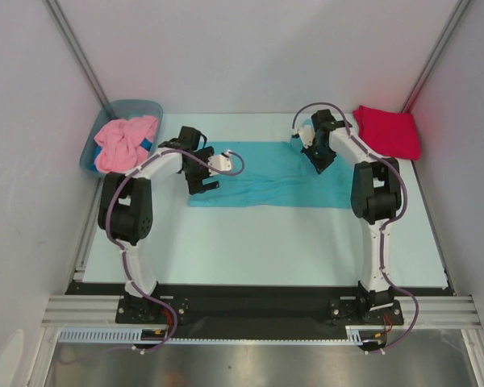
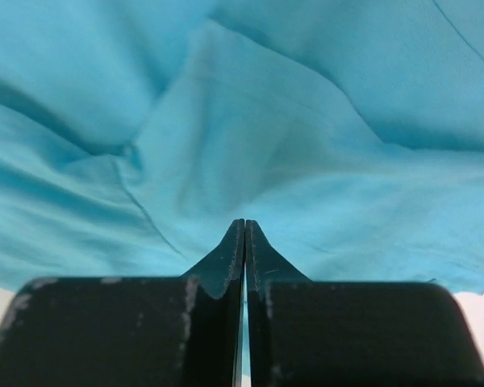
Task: Fold and stack the t-shirts
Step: Fold the tshirt
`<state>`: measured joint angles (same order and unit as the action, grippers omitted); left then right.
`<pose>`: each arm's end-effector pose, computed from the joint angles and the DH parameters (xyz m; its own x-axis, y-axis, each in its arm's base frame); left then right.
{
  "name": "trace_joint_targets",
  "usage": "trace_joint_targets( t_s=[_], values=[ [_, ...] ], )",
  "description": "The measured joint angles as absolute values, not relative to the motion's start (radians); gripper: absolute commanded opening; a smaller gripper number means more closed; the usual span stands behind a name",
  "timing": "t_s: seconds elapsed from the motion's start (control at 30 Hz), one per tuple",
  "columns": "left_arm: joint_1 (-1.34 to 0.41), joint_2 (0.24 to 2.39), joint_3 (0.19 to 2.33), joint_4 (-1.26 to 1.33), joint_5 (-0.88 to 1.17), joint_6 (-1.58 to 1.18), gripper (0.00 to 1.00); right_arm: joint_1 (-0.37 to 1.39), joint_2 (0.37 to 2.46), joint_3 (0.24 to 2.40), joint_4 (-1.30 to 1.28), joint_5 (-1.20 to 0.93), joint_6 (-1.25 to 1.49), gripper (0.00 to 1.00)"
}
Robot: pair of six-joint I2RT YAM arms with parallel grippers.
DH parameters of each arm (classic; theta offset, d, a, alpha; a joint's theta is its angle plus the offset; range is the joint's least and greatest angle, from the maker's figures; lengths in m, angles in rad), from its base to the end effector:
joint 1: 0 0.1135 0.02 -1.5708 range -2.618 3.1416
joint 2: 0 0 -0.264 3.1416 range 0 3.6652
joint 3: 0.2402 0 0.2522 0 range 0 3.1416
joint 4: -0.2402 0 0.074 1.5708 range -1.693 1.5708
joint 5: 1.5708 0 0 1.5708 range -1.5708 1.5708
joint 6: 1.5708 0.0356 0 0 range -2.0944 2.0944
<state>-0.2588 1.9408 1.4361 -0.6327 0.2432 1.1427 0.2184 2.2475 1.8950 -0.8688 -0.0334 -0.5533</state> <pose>0.3888 -0.1118 0.1952 -0.0493 0.9265 -0.3732 0.9419 0.1674 0.2913 0.4620 0.1037 0.1881 -0.6607 -0.6846 -0.3078 -0.6757 0.7210 -0.1533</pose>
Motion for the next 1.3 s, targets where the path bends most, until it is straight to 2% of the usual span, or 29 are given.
trace_joint_targets(
  t_s=[0.6,1.3],
  values=[
    [-0.275,2.073,1.540,-0.661,0.202,1.146,1.00,0.177,2.230,1.803,-0.912,-0.049,-0.554,0.00],
    [-0.312,2.107,1.576,-0.664,-0.011,1.126,1.00,0.077,2.225,1.801,-0.923,-0.053,-0.554,0.00]
  ],
)
